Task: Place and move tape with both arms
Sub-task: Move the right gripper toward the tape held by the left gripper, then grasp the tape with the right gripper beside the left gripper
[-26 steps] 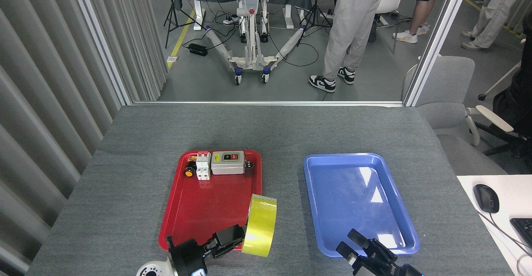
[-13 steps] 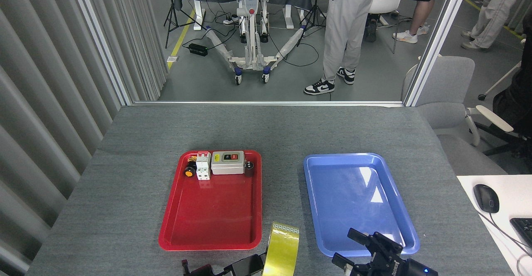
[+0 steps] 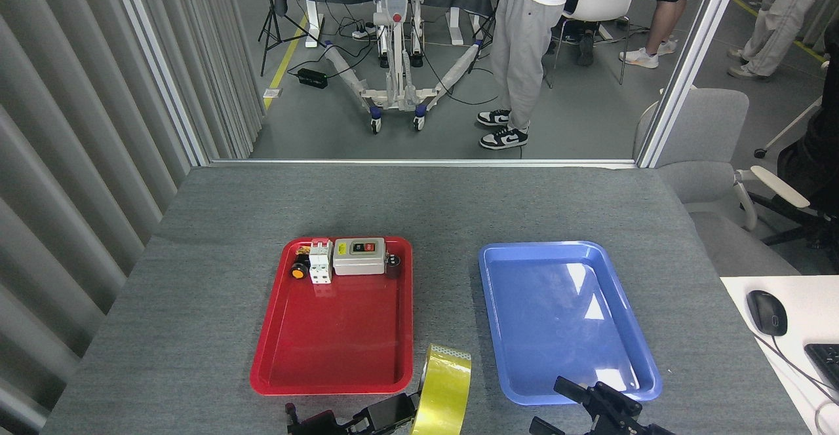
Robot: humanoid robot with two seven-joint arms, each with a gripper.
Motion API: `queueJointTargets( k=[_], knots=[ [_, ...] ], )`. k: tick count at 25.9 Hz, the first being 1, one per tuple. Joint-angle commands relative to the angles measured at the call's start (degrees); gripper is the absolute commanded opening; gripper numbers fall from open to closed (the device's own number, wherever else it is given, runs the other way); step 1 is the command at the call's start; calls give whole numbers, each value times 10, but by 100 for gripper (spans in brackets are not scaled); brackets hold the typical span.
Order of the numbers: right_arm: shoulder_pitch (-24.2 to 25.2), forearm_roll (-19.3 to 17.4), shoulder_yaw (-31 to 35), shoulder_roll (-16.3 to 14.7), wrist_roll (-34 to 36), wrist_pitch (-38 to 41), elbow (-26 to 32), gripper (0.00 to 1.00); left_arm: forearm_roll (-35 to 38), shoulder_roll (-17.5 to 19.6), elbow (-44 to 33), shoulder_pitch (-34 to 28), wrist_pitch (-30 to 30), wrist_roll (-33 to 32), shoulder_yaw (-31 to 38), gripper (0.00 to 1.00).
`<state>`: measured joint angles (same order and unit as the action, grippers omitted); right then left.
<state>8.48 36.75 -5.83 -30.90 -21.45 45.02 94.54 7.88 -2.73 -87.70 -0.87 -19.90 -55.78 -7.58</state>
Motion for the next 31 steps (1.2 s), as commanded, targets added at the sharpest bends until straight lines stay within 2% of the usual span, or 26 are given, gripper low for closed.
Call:
queueJointTargets(
  k=[1,4,9,16,23,31],
  knots=[
    [-18,10,-11,10,-1,0,-2,99,0,3,0,3,-1,0,0,0],
    [-44,36,-22,35,-1,0,-8,98,-1,3,0,4,-1,0,1,0],
    [-87,43,-74,42,-3,0,-15,97,0,3,0,10,0,-1,1,0],
    [-152,53,-102,76,-3,0,-81,90,-1,4,0,11,0,0,2,0],
    [-165,54,-111,92,-4,0,-110,80,-1,5,-1,11,-1,-1,7,0],
    [-183,55,-134,104,-4,0,-114,79,-1,5,-2,10,-1,-1,8,0]
  ],
)
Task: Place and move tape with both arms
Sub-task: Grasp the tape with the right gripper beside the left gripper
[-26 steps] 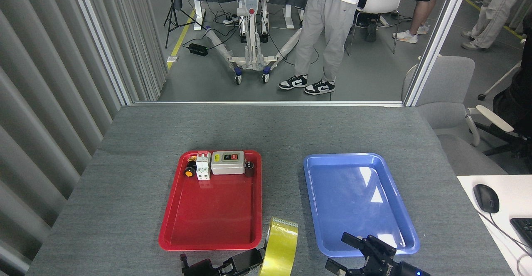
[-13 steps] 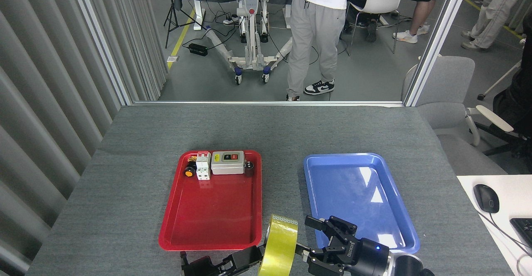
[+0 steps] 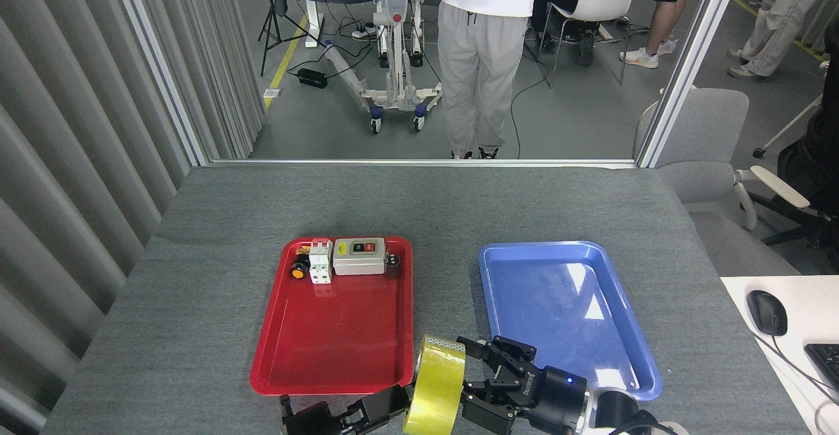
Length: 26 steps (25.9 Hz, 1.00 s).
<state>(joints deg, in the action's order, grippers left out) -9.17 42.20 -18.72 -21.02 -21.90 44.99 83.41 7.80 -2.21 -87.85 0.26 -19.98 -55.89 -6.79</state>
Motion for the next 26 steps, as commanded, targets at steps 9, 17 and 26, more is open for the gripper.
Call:
queueJointTargets(
  k=[9,17,26],
  knots=[
    [-25,11,-16,17,0,0,-21,60,-1,0,-4,-3,-1,-1,5,0],
    [-26,11,-15,16,0,0,-20,45,-4,1,-3,-3,-20,-3,8,0],
    [-26,10,-13,15,1,0,-20,36,-6,2,-3,-3,-22,-3,10,0]
  ],
)
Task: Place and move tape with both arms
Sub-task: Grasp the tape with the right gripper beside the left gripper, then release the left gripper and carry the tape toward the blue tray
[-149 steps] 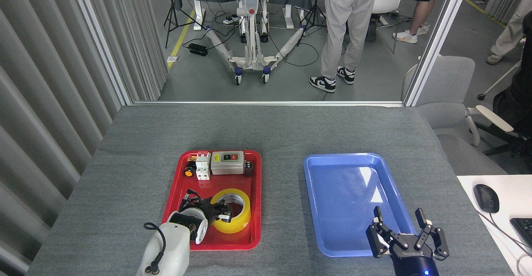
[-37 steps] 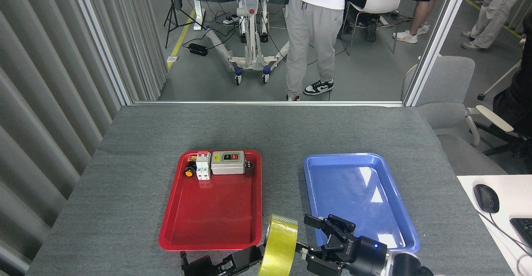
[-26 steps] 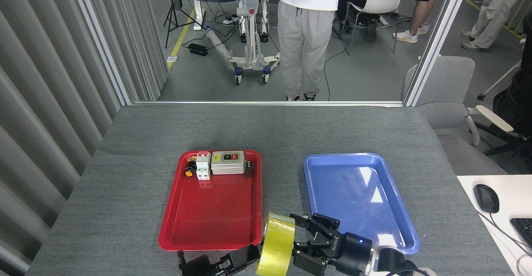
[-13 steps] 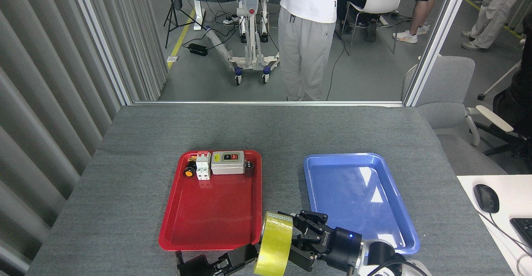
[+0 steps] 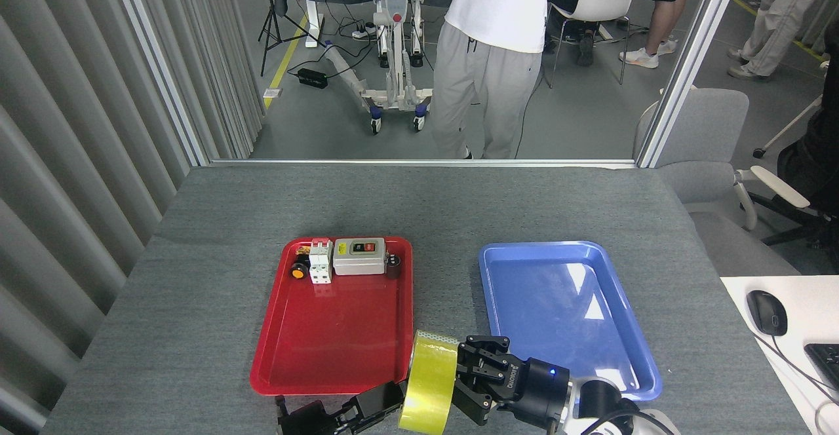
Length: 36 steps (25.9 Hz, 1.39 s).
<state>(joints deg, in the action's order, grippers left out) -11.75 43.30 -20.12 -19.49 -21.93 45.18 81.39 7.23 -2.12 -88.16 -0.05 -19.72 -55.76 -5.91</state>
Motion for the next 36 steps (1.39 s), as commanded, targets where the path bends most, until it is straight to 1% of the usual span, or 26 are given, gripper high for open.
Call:
queueJointTargets(
  k=[1,8,21,22,24,26,27,28,31,33,35,36],
  knots=[
    [0,-1,1,0,1,-2,1,35,0,0,0,0,-24,-4,1,0],
    [1,-1,2,1,1,-2,1,29,0,0,0,-2,-24,-4,5,0],
    [1,-1,0,2,1,-2,1,29,6,-1,4,0,-23,-1,10,0],
    [1,-1,0,2,1,-2,1,29,6,-2,4,0,-20,-1,17,2],
    [1,-1,0,2,1,-2,1,29,5,-2,8,1,-18,-1,25,13],
    [1,-1,0,2,1,-2,1,28,6,-2,12,1,-18,-1,26,25],
    [1,-1,0,2,1,-2,1,28,5,-1,13,1,-18,-1,27,29],
    [1,-1,0,2,1,-2,1,28,5,-1,14,1,-19,-1,27,35],
    [1,-1,0,2,1,-2,0,26,8,0,17,2,-24,-1,27,46],
    [1,-1,0,2,1,-2,1,25,9,-1,24,4,-25,-1,27,51],
    [1,-1,1,2,1,-2,1,25,15,0,30,12,-25,-1,27,60],
    [1,-1,1,3,2,-2,1,25,18,0,33,14,-25,-1,28,62]
  ],
)
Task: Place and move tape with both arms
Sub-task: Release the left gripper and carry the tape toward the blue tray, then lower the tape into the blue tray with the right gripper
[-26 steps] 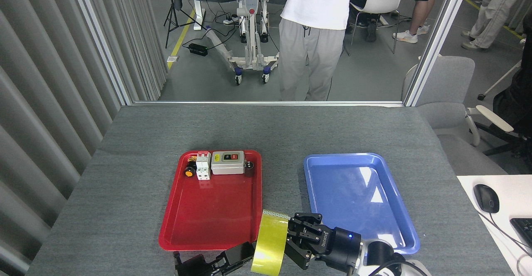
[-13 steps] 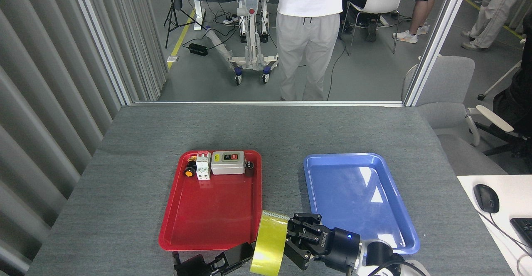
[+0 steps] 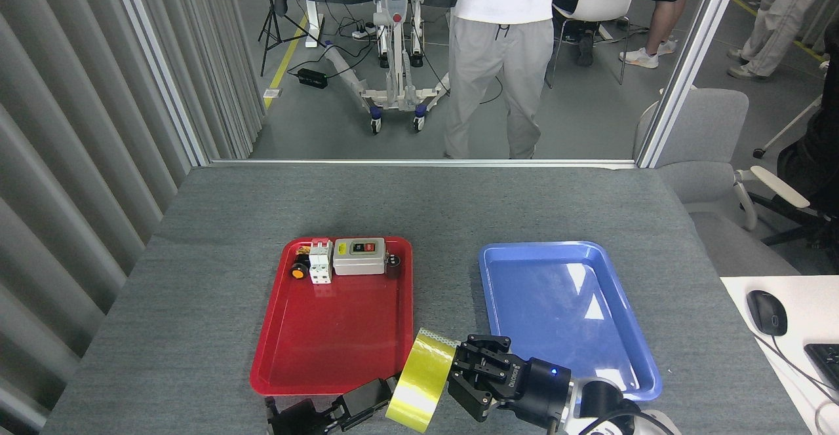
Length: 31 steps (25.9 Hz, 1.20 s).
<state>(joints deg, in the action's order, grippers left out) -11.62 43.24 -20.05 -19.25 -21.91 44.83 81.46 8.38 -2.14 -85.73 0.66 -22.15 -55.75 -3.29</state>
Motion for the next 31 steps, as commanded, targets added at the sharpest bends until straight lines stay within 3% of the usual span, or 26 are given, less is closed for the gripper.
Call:
queueJointTargets(
  k=[1,8,15,20,22,26,28,31],
  knots=[
    [0,0,0,0,2,2,0,25,10,0,10,7,-1,-1,1,66],
    [0,0,0,-1,2,2,0,24,13,0,16,16,-1,3,12,90],
    [6,-5,-1,-5,4,2,8,23,19,0,41,32,-1,6,34,90],
    [31,-15,14,-17,5,2,45,23,67,0,123,97,2,28,96,90],
    [55,-31,59,-23,4,2,68,22,102,0,152,122,-1,50,124,90],
    [84,-61,163,-20,-1,2,74,22,197,23,152,143,-38,145,150,90],
    [85,-59,208,-18,-4,2,73,22,316,49,98,133,-72,238,151,90],
    [76,-53,243,-13,-37,2,73,22,541,50,-6,78,-72,415,152,90]
  ],
)
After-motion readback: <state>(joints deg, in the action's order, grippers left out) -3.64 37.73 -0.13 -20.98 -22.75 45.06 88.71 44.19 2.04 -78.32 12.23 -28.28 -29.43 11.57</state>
